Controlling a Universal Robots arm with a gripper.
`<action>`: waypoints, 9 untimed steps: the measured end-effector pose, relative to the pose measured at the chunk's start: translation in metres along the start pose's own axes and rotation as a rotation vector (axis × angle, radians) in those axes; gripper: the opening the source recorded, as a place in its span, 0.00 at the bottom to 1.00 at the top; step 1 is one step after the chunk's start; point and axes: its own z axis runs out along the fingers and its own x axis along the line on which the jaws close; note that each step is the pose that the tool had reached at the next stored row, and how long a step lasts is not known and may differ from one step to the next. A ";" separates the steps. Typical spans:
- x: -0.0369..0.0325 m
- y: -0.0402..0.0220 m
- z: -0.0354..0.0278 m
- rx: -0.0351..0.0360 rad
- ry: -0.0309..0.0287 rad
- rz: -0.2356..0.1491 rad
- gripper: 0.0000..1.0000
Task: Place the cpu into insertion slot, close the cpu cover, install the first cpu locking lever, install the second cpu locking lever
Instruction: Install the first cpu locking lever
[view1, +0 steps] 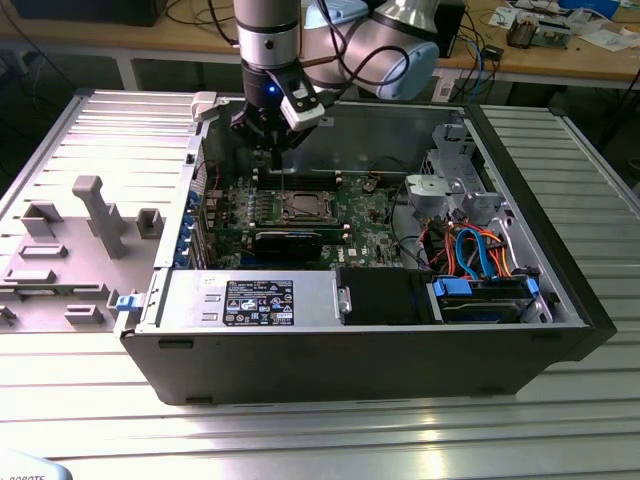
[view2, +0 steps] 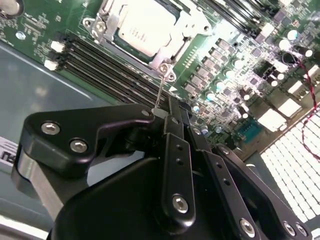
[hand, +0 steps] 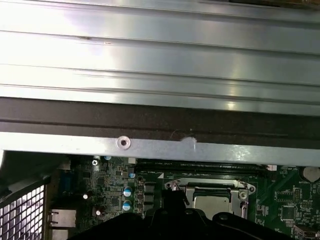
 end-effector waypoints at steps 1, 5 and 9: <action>-0.0034 -0.0001 0.0002 0.0000 0.0000 0.000 0.11; -0.0177 -0.0008 0.0020 0.0000 0.0000 0.000 0.11; -0.0273 -0.0014 0.0054 -0.0087 -0.0006 0.001 0.11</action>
